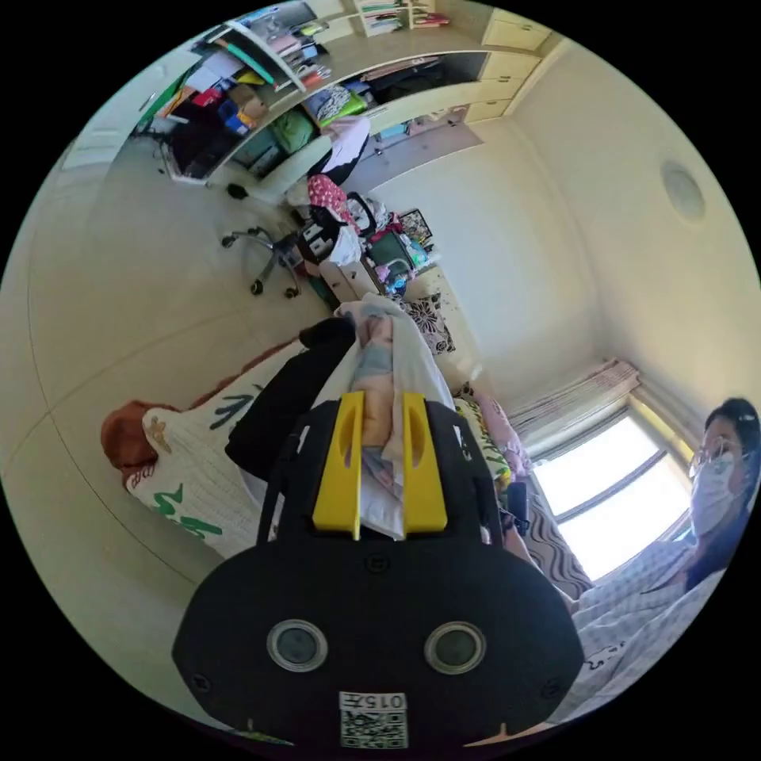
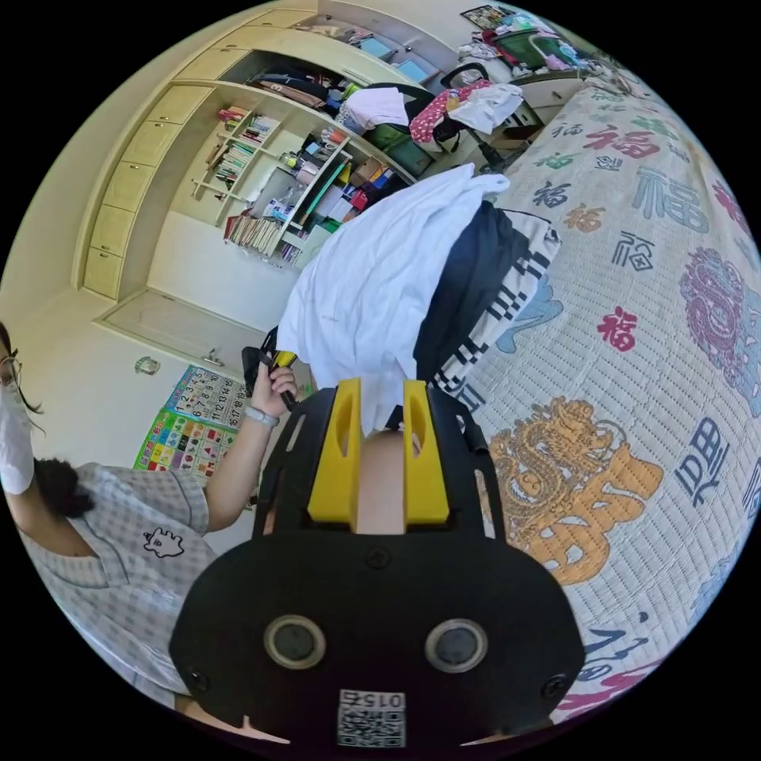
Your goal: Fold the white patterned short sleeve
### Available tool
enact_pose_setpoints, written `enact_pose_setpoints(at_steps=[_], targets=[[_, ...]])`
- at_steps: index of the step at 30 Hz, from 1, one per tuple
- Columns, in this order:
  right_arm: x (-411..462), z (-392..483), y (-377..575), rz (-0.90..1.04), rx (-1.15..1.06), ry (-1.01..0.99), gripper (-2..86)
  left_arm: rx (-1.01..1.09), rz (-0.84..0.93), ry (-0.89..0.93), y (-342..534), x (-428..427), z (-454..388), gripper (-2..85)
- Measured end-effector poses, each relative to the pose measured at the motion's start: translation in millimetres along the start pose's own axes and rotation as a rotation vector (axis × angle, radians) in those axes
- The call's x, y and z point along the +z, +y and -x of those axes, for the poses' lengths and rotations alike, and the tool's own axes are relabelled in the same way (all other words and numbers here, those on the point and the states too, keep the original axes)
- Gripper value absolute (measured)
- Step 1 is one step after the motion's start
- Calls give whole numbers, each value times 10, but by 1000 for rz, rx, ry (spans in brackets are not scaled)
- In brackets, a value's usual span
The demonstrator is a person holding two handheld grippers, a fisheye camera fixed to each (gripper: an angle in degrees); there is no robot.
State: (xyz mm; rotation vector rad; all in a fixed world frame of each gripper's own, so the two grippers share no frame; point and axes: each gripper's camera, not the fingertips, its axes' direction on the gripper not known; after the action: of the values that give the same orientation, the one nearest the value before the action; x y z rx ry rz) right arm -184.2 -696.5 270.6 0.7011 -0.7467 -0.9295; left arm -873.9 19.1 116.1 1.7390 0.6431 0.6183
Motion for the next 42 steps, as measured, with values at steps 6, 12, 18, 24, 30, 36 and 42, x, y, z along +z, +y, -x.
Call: enact_pose_setpoints(at_steps=[6, 12, 18, 24, 30, 36, 42], targets=[[69, 94, -49, 35, 19, -56, 111, 55, -23, 88, 280, -2, -227, 14], [-469, 323, 258, -34, 3, -54, 18, 117, 21, -16, 664, 54, -511, 52], [-1598, 526, 792, -249, 6, -250, 2, 293, 55, -162, 1525, 218, -1038, 164], [-2625, 1116, 1270, -436, -165, -442, -1, 820, 99, -203, 2600, 911, -2327, 177], [-3973, 1761, 1877, -606, -342, -406, -1, 1041, 84, -193, 3355, 1737, -3300, 30], [-5575, 2272, 2727, -799, -458, -151, 0, 1259, 70, 69, 4012, 2043, -4303, -3], [-6678, 2720, 3260, -833, -489, -9, 1, 1204, 227, 373, 4232, 2484, -5031, -5]])
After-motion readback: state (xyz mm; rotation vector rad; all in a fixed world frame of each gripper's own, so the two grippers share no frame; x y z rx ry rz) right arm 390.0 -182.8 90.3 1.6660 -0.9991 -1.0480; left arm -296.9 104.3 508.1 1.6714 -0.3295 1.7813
